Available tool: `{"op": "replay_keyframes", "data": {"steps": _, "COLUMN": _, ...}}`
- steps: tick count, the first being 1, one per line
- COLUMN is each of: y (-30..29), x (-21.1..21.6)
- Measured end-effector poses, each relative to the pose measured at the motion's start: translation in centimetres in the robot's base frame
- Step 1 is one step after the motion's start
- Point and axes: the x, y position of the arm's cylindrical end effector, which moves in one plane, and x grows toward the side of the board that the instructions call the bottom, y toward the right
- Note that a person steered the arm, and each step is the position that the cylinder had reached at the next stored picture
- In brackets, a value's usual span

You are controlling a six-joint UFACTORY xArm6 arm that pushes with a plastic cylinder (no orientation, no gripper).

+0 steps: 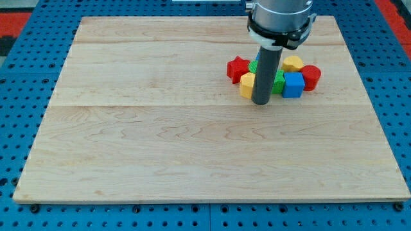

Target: Push the red circle into a group of blocks

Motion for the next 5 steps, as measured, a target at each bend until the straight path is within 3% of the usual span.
{"op": "replay_keyframes", "data": {"steps": 2, "y": 1.3, "x": 0.6}}
{"op": "replay_keyframes", "data": {"steps": 3, "y": 9.7, "x": 0.7}}
{"op": "replay_keyframes", "data": {"steps": 4, "y": 12.0, "x": -3.9}}
{"op": "replay_keyframes", "data": {"steps": 5, "y": 9.6, "x": -4.2}}
